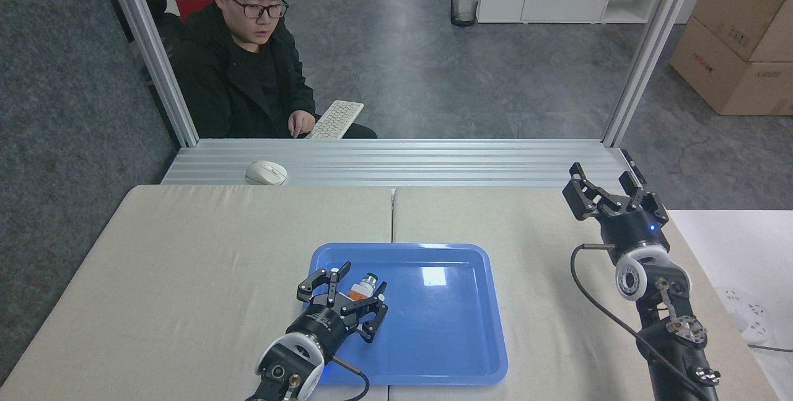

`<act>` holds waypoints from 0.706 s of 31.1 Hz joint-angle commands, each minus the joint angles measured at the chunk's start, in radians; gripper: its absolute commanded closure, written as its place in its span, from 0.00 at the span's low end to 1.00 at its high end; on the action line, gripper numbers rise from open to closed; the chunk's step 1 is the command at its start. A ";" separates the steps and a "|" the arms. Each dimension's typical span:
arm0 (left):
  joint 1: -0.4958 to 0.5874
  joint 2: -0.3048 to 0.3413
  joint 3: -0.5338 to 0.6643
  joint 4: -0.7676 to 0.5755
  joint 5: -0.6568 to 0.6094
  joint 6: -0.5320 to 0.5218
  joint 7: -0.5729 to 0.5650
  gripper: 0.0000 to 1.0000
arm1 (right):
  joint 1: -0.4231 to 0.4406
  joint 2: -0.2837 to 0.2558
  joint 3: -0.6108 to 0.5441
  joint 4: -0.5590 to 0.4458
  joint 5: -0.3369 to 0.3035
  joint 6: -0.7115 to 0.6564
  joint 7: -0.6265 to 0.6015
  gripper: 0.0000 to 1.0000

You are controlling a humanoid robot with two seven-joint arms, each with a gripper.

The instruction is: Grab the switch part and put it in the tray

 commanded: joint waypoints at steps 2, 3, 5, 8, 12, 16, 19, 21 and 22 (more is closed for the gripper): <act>-0.002 -0.051 -0.041 -0.087 0.010 0.033 0.009 0.05 | 0.000 0.001 -0.001 0.000 0.000 -0.001 -0.001 0.00; -0.005 -0.049 -0.040 -0.086 0.017 0.045 0.018 0.05 | 0.000 0.001 0.000 0.000 0.000 0.000 0.000 0.00; -0.010 -0.042 -0.022 -0.081 0.035 0.085 0.056 0.04 | 0.000 0.001 -0.001 0.000 0.000 0.000 0.000 0.00; -0.011 -0.023 0.049 -0.076 0.076 0.137 0.096 0.01 | 0.000 0.001 -0.001 0.000 0.000 0.000 -0.001 0.00; -0.040 0.023 0.207 -0.076 0.145 0.160 0.090 0.01 | 0.000 0.001 -0.001 0.000 0.000 0.000 0.000 0.00; -0.082 0.072 0.317 -0.076 0.214 0.161 0.089 0.01 | 0.000 -0.001 -0.001 0.000 0.000 0.000 0.000 0.00; -0.114 0.122 0.336 -0.069 0.230 0.168 0.089 0.01 | 0.000 -0.001 0.000 0.000 0.000 0.000 -0.001 0.00; -0.135 0.156 0.342 -0.052 0.231 0.178 0.090 0.01 | 0.000 -0.001 -0.001 0.000 0.000 0.000 0.000 0.00; -0.145 0.169 0.348 -0.046 0.233 0.183 0.090 0.01 | 0.000 0.001 -0.001 0.000 0.000 0.000 0.000 0.00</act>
